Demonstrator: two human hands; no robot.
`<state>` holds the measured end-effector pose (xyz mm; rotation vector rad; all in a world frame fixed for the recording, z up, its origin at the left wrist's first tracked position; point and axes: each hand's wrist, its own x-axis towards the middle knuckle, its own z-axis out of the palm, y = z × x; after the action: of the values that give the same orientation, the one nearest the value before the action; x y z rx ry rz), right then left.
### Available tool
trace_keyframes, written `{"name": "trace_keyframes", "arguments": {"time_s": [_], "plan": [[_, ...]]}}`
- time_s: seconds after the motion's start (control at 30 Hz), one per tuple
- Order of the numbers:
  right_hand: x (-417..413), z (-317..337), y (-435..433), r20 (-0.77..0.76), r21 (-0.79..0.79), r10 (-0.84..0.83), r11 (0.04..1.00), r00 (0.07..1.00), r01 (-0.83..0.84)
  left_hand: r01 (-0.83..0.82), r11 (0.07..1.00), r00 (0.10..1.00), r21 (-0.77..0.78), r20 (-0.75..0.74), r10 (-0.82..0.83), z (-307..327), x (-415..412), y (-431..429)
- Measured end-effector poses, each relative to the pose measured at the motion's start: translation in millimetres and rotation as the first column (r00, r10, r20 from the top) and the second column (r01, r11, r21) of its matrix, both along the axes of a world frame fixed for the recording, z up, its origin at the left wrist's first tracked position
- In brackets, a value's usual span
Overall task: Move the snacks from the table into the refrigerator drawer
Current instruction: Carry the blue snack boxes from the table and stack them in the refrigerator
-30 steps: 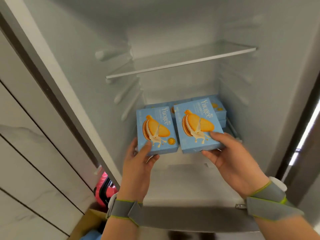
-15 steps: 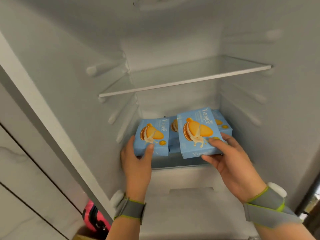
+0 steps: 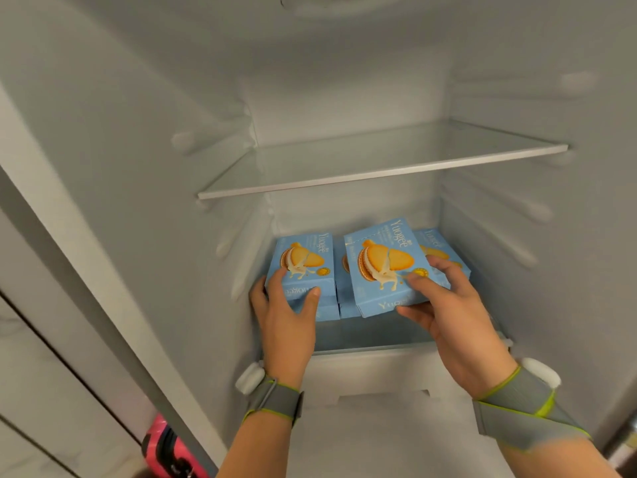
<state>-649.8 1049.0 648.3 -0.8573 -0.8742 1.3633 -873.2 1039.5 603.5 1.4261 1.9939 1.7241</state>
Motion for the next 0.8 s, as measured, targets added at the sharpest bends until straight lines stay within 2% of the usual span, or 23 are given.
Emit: {"name": "trace_keyframes", "arguments": {"time_s": [0.37, 0.47, 0.57, 0.67, 0.8], "plan": [[-28.7, 6.6, 47.5, 0.143, 0.006, -0.036, 0.999, 0.989, 0.035, 0.001, 0.999, 0.994, 0.041, 0.113, -0.006, 12.2, -7.0, 22.6], [-36.4, 5.0, 58.3, 0.264, 0.031, -0.044, 0.999, 0.964, 0.037, -0.012, 0.999, 0.991, 0.050, 0.132, 0.005, 11.6, -4.9, 25.2], [-36.0, 3.4, 62.5, 0.490, 0.139, -0.159, 0.985, 0.857, 0.103, -0.012, 0.999, 0.991, 0.048, 0.137, 0.005, 11.6, -6.3, 25.3], [-28.8, 1.9, 63.3, 0.713, 0.251, -0.243, 0.964, 0.658, 0.085, -0.004, 0.999, 0.991, 0.052, 0.134, -0.003, 10.8, -9.0, 25.6], [-24.9, -4.1, 60.0, 0.820, 0.319, -0.273, 0.948, 0.504, -0.006, -0.008, 0.998, 0.991, 0.055, 0.137, 0.001, 9.6, -10.3, 27.1]]}}
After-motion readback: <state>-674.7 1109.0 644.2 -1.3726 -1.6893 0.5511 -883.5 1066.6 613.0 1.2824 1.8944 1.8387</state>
